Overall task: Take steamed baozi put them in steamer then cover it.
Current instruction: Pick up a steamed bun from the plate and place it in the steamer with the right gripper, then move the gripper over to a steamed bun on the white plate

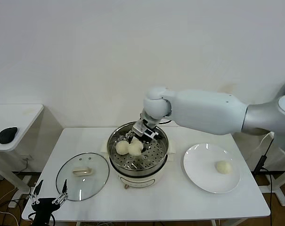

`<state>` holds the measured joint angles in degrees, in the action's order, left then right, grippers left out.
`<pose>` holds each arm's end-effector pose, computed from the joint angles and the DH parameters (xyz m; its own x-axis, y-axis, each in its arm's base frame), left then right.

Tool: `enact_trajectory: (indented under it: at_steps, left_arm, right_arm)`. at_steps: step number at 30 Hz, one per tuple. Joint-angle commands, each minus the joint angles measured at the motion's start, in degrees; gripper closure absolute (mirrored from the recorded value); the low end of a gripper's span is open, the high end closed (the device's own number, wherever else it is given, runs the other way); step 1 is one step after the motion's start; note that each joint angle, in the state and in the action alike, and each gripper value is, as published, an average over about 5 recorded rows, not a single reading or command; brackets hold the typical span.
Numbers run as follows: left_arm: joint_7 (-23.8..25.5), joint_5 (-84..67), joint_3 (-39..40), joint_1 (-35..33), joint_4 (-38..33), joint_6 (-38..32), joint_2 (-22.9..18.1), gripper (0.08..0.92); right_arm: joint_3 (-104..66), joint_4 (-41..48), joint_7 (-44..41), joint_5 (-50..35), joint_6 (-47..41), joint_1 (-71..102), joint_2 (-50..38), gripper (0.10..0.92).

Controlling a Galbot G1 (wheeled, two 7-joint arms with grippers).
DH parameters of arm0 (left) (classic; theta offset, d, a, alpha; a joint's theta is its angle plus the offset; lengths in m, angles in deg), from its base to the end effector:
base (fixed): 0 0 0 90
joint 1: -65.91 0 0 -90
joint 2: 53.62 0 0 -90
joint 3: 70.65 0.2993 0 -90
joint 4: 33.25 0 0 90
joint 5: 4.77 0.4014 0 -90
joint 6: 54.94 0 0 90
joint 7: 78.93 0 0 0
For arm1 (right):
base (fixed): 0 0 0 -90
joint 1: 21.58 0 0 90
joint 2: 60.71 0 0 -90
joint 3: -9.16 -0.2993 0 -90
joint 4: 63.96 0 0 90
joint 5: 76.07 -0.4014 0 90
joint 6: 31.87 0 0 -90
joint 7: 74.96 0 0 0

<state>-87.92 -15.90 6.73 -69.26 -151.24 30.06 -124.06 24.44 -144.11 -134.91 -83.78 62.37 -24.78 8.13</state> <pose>0.1881 0.1101 -0.3007 -0.9778 -0.1592 0.1361 -0.1250 0.9649 0.2309 0.4859 0.2230 -0.0772 -0.0920 -0.2801 0.9556 -0.4697 -0.8340 -0.2897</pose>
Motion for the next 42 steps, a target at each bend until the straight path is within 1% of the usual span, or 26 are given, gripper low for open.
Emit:
enact_trajectory:
  at_steps: [1, 7, 20, 22, 27, 30, 33, 39, 42]
  left_arm:
    - [0.0, 0.0, 0.0, 0.0, 0.3, -0.1, -0.1, 0.177]
    - [0.0, 0.0, 0.2, 0.1, 0.3, -0.2, -0.2, 0.177]
    - [-0.1, 0.0, 0.1, 0.2, 0.4, -0.4, -0.3, 0.177]
    - [-0.1, -0.1, 0.1, 0.2, 0.3, -0.4, -0.2, 0.177]
    - [0.0, -0.1, 0.2, 0.4, 0.2, -0.3, -0.1, 0.177]
    - [0.0, -0.1, 0.4, 0.7, 0.2, -0.3, 0.1, 0.177]
    - [0.0, -0.1, 0.5, 1.0, 0.3, -0.2, 0.4, 0.177]
    - [0.0, -0.4, 0.3, 1.2, 0.1, -0.1, 1.5, 0.177]
    - [0.1, -0.5, 0.3, 1.3, 0.0, 0.0, 1.9, 0.177]
  right_arm:
    - [1.9, -0.4, 0.2, 7.9, 6.8, 1.7, 1.4, 0.389]
    - [1.9, -0.6, 1.3, 7.7, 7.1, 3.1, 1.0, 0.386]
    - [1.5, -1.2, 2.1, 6.0, 6.8, 3.7, 1.3, 0.35]
    - [1.0, -1.6, 2.1, 5.6, 6.6, 2.9, 0.8, 0.325]
    - [-1.1, -1.7, -0.1, 5.3, 6.1, -0.7, -2.0, 0.22]
    - [-2.7, -1.7, -1.6, 4.4, 4.8, -2.6, -4.5, 0.205]
    - [-4.4, -2.4, -3.0, 3.0, 1.1, -4.1, -8.1, 0.203]
    - [-5.9, -7.0, -3.7, 0.1, -14.5, -5.6, -18.7, 0.203]
    - [-6.4, -10.0, -3.7, 0.0, -19.7, -5.0, -25.0, 0.203]
